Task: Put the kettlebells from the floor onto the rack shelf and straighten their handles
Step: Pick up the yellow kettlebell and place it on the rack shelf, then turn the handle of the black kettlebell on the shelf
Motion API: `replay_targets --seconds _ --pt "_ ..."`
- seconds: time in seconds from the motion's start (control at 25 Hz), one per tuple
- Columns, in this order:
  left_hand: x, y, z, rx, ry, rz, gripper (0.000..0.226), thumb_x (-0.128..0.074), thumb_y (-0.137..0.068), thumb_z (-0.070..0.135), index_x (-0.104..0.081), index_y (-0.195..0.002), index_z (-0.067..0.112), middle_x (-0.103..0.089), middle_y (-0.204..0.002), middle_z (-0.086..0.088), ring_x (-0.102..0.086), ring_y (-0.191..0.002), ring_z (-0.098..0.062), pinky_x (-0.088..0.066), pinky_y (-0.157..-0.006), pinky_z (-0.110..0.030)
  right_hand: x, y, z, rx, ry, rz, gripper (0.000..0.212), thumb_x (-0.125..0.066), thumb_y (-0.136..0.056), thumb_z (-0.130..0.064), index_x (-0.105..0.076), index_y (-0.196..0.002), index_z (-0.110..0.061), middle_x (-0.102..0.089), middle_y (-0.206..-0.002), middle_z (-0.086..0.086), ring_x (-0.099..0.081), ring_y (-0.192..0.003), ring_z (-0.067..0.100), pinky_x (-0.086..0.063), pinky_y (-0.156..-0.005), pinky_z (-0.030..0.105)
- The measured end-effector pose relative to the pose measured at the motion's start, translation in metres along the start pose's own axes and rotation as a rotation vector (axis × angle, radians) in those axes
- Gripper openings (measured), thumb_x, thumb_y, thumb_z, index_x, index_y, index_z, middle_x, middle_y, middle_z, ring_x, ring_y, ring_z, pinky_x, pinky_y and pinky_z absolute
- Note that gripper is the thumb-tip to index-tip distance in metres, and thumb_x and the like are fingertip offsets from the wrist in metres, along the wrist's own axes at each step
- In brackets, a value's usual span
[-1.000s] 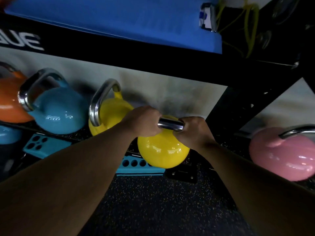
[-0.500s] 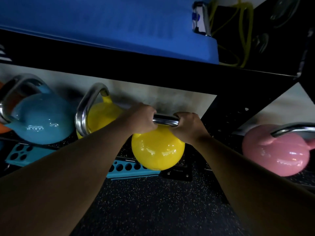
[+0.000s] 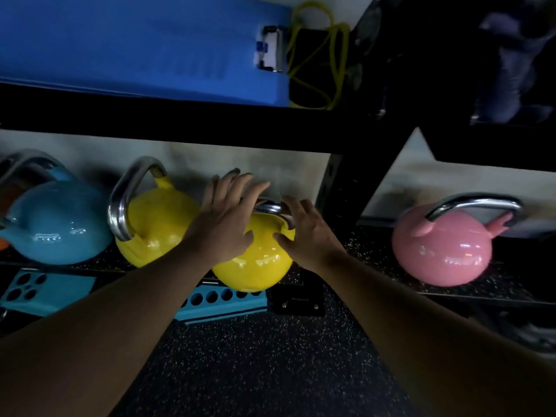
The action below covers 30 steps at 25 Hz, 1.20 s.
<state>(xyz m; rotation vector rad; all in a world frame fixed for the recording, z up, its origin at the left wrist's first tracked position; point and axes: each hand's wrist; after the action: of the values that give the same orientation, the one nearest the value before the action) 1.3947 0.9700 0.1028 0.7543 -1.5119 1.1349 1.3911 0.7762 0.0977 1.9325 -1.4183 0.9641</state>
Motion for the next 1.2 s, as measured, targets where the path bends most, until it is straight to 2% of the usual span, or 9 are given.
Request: replay_targets --seconds 0.12,0.24,0.4,0.56,0.68,0.88,1.08,1.2 --pt "0.018 0.004 0.049 -0.051 -0.015 -0.004 0.073 -0.069 -0.068 0.034 -0.044 -0.135 0.021 -0.047 -0.134 -0.003 -0.039 -0.129 -0.029 -0.034 -0.102 -0.044 0.027 0.045 0.027 0.024 -0.005 -0.005 0.058 -0.064 -0.088 -0.030 -0.042 -0.140 -0.021 -0.050 -0.133 0.012 -0.050 -0.123 0.029 -0.045 -0.100 0.043" --pt "0.026 0.001 0.113 -0.101 0.067 -0.141 0.051 -0.065 -0.071 0.027 -0.052 -0.120 0.022 -0.059 -0.117 0.000 -0.054 -0.112 -0.028 -0.036 -0.094 -0.040 0.068 0.093 0.070 0.020 0.026 0.009 0.046 -0.060 -0.089 -0.028 -0.051 -0.134 -0.019 -0.056 -0.131 0.011 -0.054 -0.119 0.029 -0.047 -0.098 0.039" --pt "0.022 -0.020 0.225 -0.099 0.136 -0.347 0.048 -0.061 -0.073 0.020 -0.049 -0.119 0.027 -0.058 -0.119 0.003 -0.057 -0.113 -0.022 -0.041 -0.090 -0.037 0.150 0.170 0.152 -0.054 0.096 0.061 0.044 -0.058 -0.085 -0.018 -0.055 -0.128 -0.016 -0.061 -0.122 0.014 -0.059 -0.109 0.033 -0.050 -0.092 0.040" --pt "0.020 -0.060 0.347 -0.180 0.059 -0.441 0.044 -0.059 -0.070 0.019 -0.050 -0.113 0.027 -0.056 -0.117 0.002 -0.052 -0.115 -0.021 -0.039 -0.091 -0.034 0.241 0.248 0.238 -0.142 0.233 0.086 0.052 -0.059 -0.078 -0.016 -0.055 -0.130 -0.021 -0.060 -0.124 0.010 -0.056 -0.113 0.034 -0.049 -0.093 0.041" --pt "0.022 -0.096 0.446 -0.267 -0.021 -0.438 0.047 -0.059 -0.073 0.023 -0.049 -0.119 0.027 -0.053 -0.121 0.001 -0.049 -0.116 -0.023 -0.040 -0.094 -0.037 0.306 0.302 0.305 -0.200 0.334 0.115 0.052 -0.058 -0.081 -0.022 -0.053 -0.132 -0.024 -0.058 -0.129 0.007 -0.053 -0.117 0.031 -0.046 -0.095 0.041" --pt "0.024 -0.156 0.575 -0.362 0.014 -0.346 0.039 -0.057 -0.082 0.029 -0.052 -0.120 0.020 -0.055 -0.122 -0.006 -0.050 -0.116 -0.028 -0.038 -0.094 -0.041 0.378 0.352 0.402 -0.313 0.387 0.181 0.042 -0.055 -0.087 -0.029 -0.057 -0.128 -0.026 -0.059 -0.129 0.008 -0.055 -0.116 0.032 -0.046 -0.092 0.038" --pt "-0.019 -0.234 0.661 -0.384 0.080 -0.261 0.037 -0.048 -0.092 0.037 -0.051 -0.122 0.017 -0.053 -0.127 -0.008 -0.047 -0.118 -0.030 -0.038 -0.095 -0.043 0.420 0.335 0.500 -0.363 0.372 0.245 0.030 -0.052 -0.092 -0.036 -0.061 -0.118 -0.024 -0.063 -0.116 0.011 -0.058 -0.106 0.037 -0.050 -0.085 0.042" --pt "-0.050 -0.274 0.689 -0.259 0.217 -0.224 0.043 -0.039 -0.097 0.047 -0.051 -0.122 0.014 -0.051 -0.126 -0.008 -0.047 -0.116 -0.030 -0.045 -0.091 -0.045 0.436 0.298 0.543 -0.389 0.321 0.272 0.037 -0.046 -0.095 -0.044 -0.053 -0.125 -0.024 -0.059 -0.117 0.016 -0.056 -0.109 0.039 -0.050 -0.087 0.044"
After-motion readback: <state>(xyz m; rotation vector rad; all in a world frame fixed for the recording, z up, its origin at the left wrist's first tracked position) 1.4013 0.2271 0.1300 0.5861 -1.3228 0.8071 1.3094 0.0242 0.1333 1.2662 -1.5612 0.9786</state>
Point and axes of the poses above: each hand's wrist, its own y-axis away from the middle knuckle, its own x-axis out of the back of the hand, z = x × y
